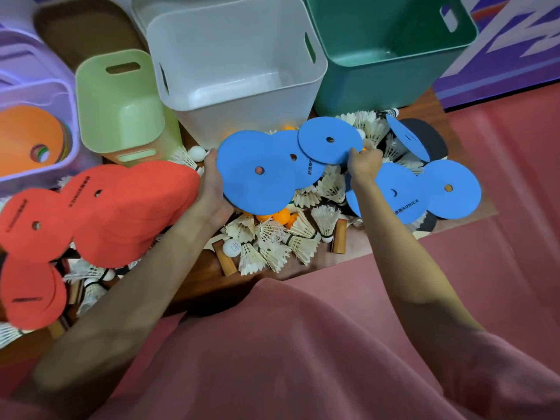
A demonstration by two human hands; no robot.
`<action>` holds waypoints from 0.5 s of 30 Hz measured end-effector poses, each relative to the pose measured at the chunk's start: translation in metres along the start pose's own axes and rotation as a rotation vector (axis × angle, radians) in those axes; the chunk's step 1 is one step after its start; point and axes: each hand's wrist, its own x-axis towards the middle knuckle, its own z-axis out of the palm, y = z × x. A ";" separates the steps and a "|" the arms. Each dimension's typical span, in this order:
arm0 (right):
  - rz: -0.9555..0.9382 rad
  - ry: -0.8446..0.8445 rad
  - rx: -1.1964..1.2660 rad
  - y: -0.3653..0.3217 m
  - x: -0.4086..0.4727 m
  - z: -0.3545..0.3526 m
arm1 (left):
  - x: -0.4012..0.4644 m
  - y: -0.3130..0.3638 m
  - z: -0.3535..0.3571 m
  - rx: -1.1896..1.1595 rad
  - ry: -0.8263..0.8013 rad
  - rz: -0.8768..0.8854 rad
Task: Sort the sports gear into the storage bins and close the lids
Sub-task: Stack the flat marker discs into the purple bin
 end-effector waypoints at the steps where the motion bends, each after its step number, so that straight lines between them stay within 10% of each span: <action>1: 0.007 -0.013 0.056 -0.003 -0.001 0.000 | 0.000 0.000 -0.001 0.007 0.002 0.006; 7: 0.129 -0.070 0.313 -0.014 -0.006 -0.006 | -0.002 0.005 -0.006 -0.020 0.023 0.013; 15: -0.197 -0.192 0.389 -0.031 -0.068 -0.017 | -0.006 0.007 -0.022 -0.089 0.076 0.038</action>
